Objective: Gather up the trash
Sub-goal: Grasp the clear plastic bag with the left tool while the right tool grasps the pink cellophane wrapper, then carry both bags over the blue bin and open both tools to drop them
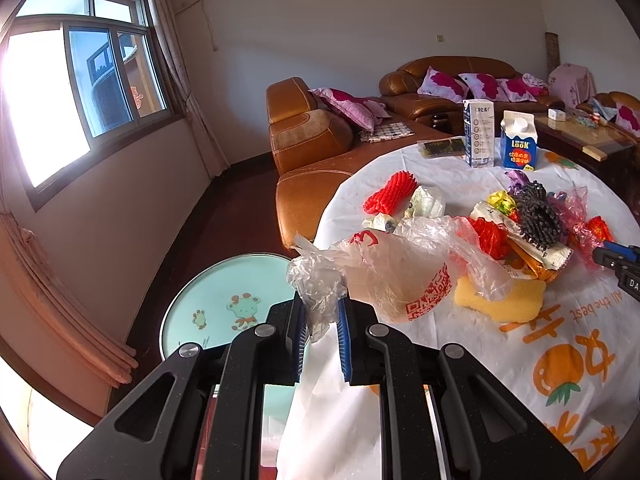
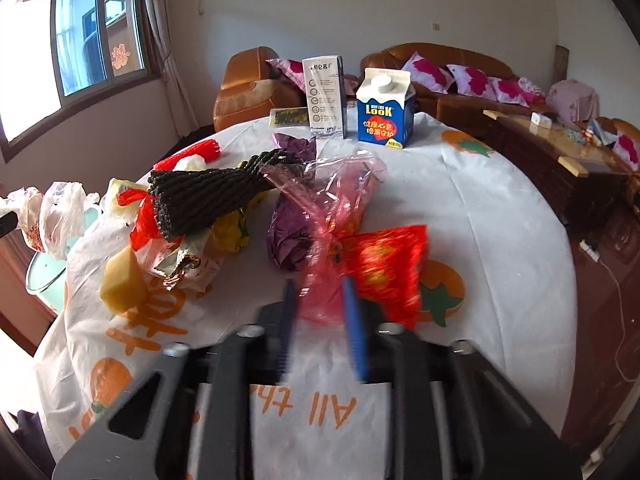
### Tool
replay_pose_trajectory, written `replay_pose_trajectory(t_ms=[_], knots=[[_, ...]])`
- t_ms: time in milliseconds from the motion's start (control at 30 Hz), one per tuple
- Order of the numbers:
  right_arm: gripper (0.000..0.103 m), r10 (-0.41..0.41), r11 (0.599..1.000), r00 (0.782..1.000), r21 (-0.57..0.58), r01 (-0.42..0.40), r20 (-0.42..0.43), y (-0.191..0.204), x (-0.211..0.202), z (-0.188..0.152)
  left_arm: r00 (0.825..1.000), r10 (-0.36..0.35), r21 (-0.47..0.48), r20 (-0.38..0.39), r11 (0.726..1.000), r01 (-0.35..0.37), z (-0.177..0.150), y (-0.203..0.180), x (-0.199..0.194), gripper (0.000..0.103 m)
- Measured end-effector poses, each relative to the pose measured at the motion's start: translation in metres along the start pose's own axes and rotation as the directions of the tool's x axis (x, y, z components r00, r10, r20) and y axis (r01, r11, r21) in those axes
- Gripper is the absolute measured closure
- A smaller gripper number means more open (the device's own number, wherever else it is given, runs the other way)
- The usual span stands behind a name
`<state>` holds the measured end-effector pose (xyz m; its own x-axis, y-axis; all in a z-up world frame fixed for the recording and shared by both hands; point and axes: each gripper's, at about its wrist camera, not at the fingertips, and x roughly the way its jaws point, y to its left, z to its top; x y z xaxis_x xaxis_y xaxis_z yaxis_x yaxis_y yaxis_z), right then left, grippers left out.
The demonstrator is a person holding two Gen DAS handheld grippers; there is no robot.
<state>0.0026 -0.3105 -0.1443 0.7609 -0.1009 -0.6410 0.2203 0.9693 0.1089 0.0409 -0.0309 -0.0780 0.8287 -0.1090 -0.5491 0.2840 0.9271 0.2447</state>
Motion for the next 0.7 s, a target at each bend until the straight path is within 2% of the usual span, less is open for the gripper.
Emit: replay_pose_trajectory(t_ms=[133, 367, 567, 700], knots=[[0.092, 0.019, 1.000, 0.999, -0.008, -0.019, 0.038, -0.001, -0.009, 0.005, 1.000, 0.004, -0.008, 0.004, 1.000, -0.004, 0.001, 0.004, -0.001, 0.090], [0.093, 0.040, 0.999, 0.994, -0.039, -0.036, 0.099, 0.002, -0.029, 0.021, 1.000, 0.022, -0.026, 0.016, 0.999, -0.022, 0.006, 0.016, -0.005, 0.090], [0.093, 0.077, 0.995, 0.986, -0.073, -0.066, 0.148, 0.016, -0.039, 0.044, 0.998, 0.066, -0.047, 0.010, 0.997, -0.066, 0.009, 0.035, -0.002, 0.090], [0.093, 0.135, 0.986, 0.978, -0.123, -0.116, 0.156, 0.037, -0.032, 0.059, 0.994, 0.112, -0.055, -0.010, 0.992, -0.112, 0.007, 0.049, 0.005, 0.090]])
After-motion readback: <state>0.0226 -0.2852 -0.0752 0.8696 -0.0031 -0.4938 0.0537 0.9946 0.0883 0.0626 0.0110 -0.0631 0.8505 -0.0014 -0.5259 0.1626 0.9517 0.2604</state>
